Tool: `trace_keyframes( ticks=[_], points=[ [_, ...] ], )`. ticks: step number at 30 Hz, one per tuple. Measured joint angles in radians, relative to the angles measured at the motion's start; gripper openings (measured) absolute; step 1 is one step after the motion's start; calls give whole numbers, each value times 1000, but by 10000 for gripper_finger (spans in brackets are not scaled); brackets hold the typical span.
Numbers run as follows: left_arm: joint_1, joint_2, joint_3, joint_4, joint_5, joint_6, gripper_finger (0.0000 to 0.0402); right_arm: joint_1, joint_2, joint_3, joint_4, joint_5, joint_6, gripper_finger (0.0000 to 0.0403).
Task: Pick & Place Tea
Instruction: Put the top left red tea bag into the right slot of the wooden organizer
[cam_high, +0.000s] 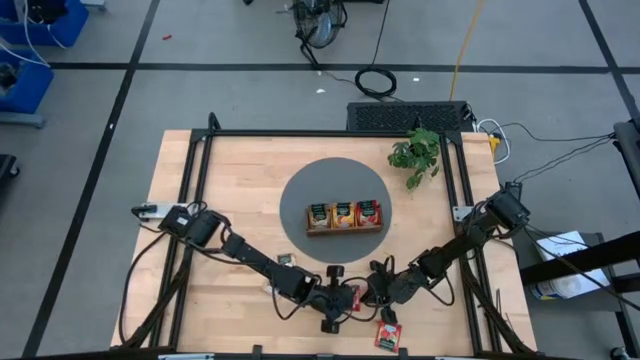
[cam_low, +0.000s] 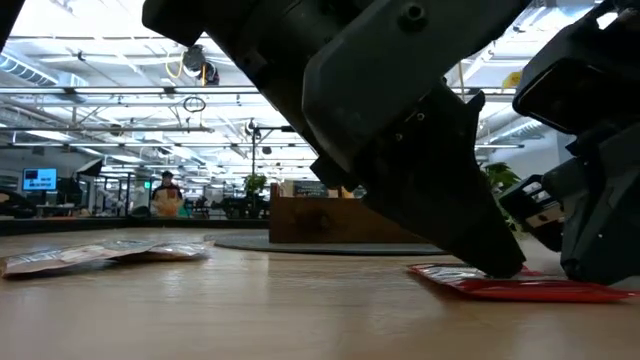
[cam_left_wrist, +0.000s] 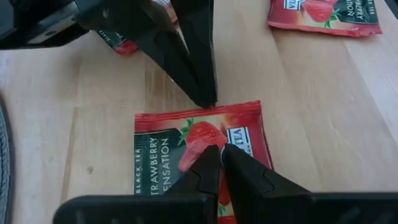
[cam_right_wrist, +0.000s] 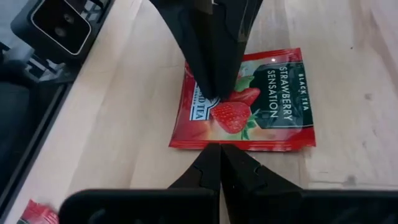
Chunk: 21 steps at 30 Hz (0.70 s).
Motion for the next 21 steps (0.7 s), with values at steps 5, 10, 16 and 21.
trace_keyframes(
  ticks=[5,10,16,21],
  points=[
    [-12,-16,0,-44,0,19,33,0,-6,-1,9,-2,-41,0],
    [-34,-17,0,-71,12,19,32,-2,-39,-3,-12,-6,-60,0],
    [-27,-17,0,-91,26,-1,6,-38,-94,-3,-102,-4,25,0],
    [-23,-19,-19,-103,25,-30,12,-66,-106,-4,-124,-15,32,0]
  ],
)
